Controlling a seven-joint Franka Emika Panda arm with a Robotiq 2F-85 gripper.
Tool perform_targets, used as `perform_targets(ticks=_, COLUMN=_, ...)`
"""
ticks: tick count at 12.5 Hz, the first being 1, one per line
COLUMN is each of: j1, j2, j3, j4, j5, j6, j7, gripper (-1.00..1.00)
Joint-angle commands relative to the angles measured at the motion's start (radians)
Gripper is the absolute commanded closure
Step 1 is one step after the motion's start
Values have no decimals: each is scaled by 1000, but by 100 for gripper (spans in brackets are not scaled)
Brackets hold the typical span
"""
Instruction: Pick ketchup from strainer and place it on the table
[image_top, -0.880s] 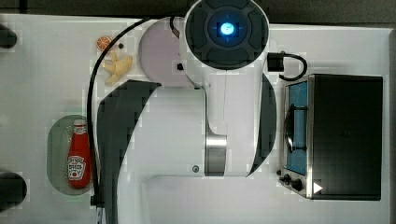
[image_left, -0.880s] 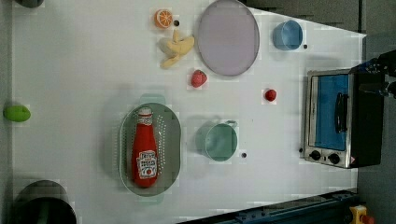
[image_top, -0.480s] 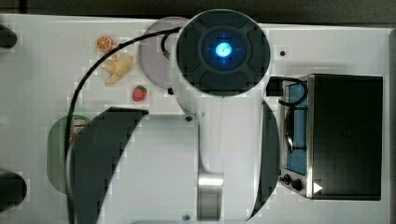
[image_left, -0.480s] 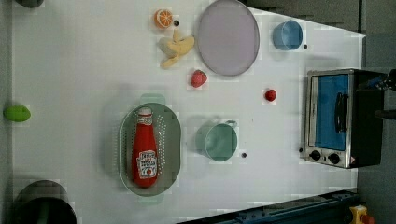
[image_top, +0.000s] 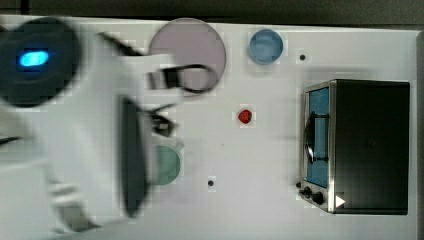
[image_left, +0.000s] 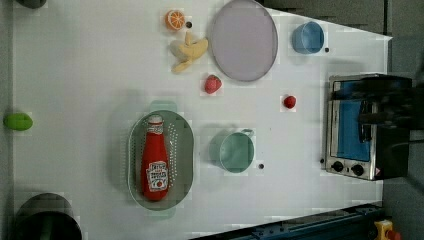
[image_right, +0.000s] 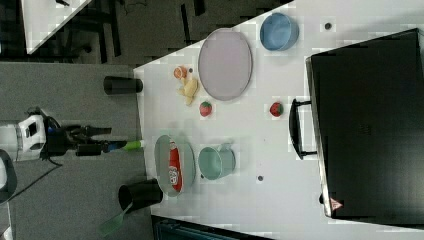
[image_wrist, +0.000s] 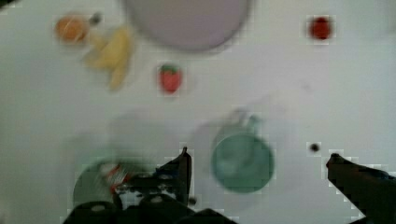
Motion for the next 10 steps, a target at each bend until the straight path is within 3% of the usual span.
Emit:
perform_targets(ticks=1, j1=60, j2=34, j3=128, j4=-4, j5=1, j6=4, j7=19, gripper=-100)
perform_targets(ticks=6, j1=88, j2=156, j3=316, j4=-76, j5=-10, j6=99, j7=42, gripper=-100)
perform_targets(ticks=10, j1=120, j2=224, j3=343, j4=-234, j5=-46, j6=354, j7=166, gripper=-100)
